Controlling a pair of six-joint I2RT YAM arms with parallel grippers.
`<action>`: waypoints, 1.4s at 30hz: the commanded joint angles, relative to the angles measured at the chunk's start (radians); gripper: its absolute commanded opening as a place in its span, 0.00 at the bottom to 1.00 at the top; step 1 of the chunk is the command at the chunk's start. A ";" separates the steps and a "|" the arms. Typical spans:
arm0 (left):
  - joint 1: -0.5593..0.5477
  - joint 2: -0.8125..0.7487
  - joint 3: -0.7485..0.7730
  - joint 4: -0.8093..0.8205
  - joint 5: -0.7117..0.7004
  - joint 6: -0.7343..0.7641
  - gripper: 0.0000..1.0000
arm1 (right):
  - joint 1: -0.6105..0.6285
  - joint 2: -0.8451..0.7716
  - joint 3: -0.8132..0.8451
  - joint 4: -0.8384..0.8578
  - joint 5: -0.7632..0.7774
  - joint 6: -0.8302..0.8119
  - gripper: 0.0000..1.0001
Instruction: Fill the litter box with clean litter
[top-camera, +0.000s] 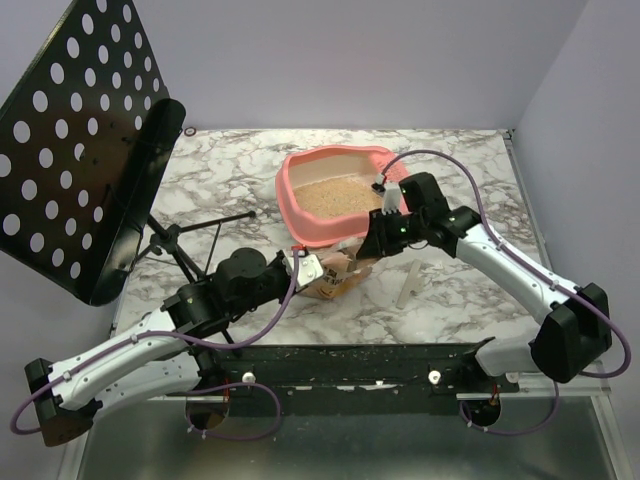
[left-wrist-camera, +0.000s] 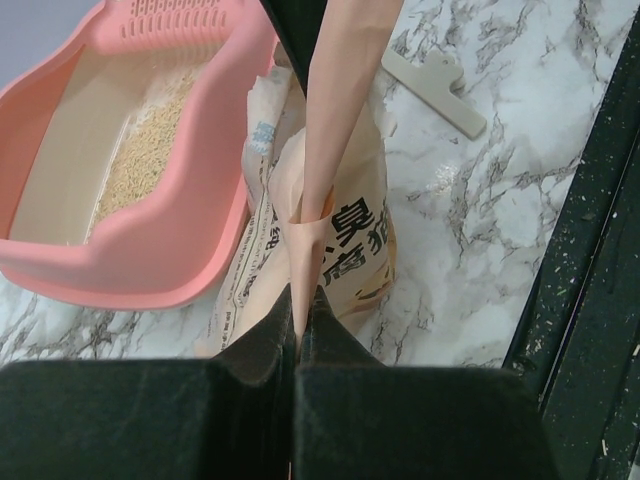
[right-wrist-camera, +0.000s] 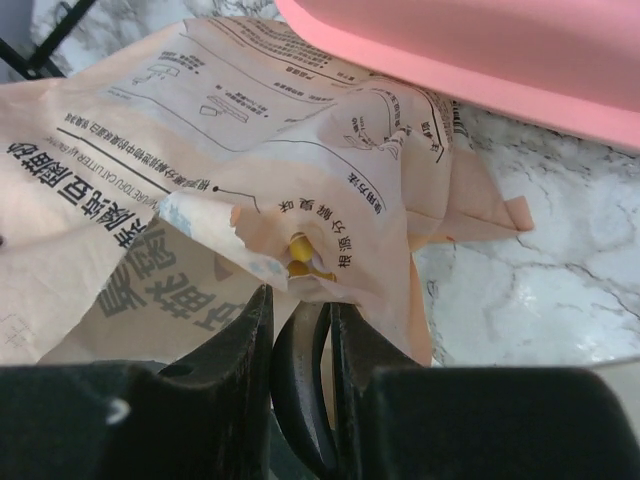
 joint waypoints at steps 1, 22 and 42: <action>-0.011 0.006 -0.012 0.047 -0.003 -0.006 0.00 | -0.029 -0.015 -0.150 0.207 -0.144 0.129 0.00; -0.013 0.054 0.003 -0.037 -0.196 0.079 0.00 | -0.103 -0.210 -0.595 1.098 -0.345 0.733 0.00; -0.011 -0.038 0.084 -0.189 -0.589 0.137 0.00 | 0.066 0.068 -0.502 1.553 -0.272 0.936 0.00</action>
